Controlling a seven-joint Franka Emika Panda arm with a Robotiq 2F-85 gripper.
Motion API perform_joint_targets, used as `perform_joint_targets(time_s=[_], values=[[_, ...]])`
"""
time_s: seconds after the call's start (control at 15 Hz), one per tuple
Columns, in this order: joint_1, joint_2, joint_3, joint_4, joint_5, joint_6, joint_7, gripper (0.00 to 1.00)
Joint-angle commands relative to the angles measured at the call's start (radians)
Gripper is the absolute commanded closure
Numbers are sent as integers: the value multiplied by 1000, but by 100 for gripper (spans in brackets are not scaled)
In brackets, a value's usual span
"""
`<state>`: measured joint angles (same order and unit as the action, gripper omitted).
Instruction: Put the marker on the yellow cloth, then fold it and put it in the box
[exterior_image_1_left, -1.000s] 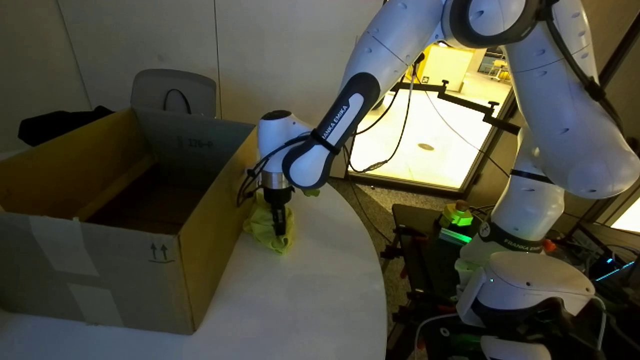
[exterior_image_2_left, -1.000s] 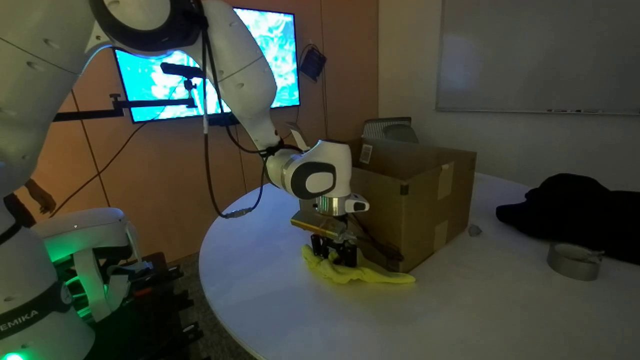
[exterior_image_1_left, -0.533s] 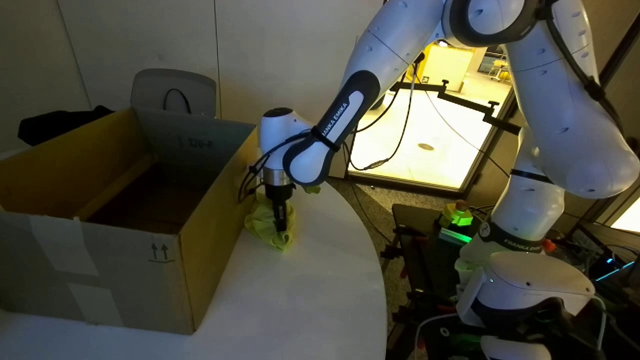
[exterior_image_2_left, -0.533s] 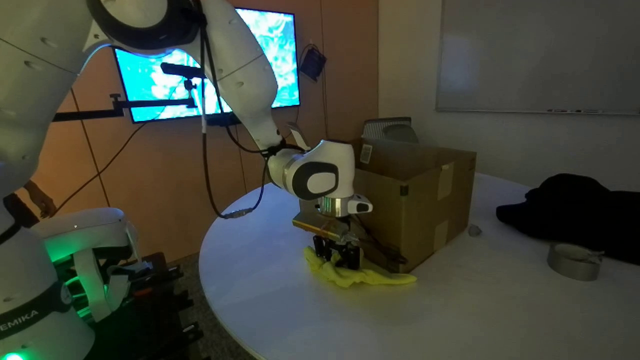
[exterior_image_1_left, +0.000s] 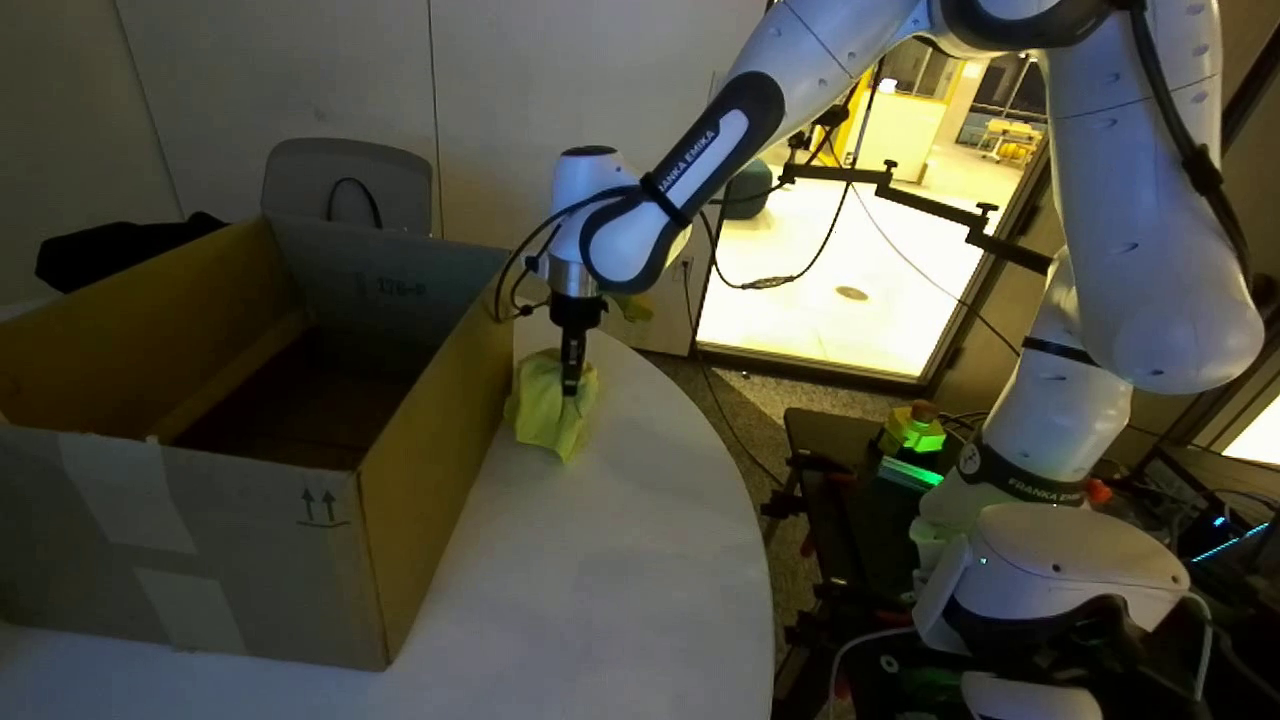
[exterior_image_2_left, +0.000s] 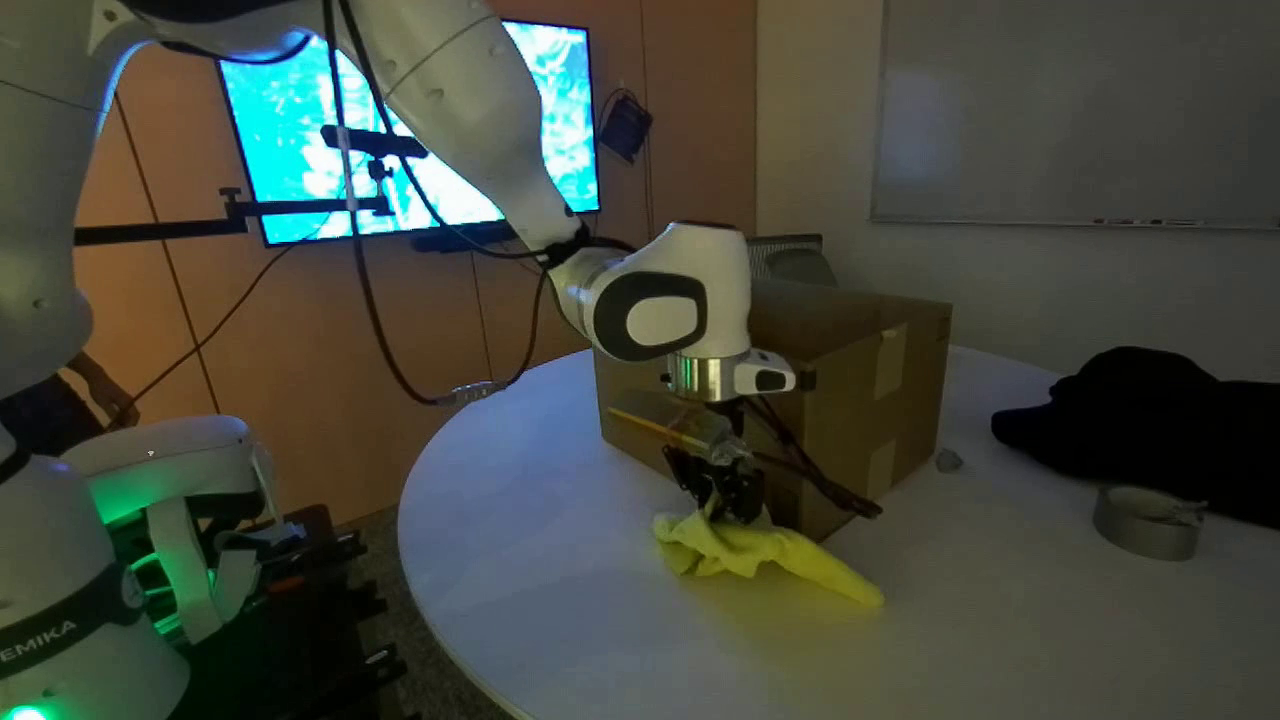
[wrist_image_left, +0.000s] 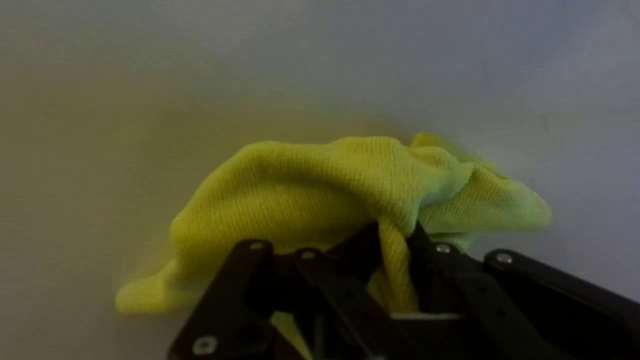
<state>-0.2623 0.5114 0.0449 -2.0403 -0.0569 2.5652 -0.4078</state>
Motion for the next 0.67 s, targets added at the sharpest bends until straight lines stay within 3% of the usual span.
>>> perform_joint_targets(time_s=[0.0, 0.6], values=[[-15, -95, 6, -18, 64, -58, -33, 87], [44, -272, -21, 7, 97, -136, 28, 88]])
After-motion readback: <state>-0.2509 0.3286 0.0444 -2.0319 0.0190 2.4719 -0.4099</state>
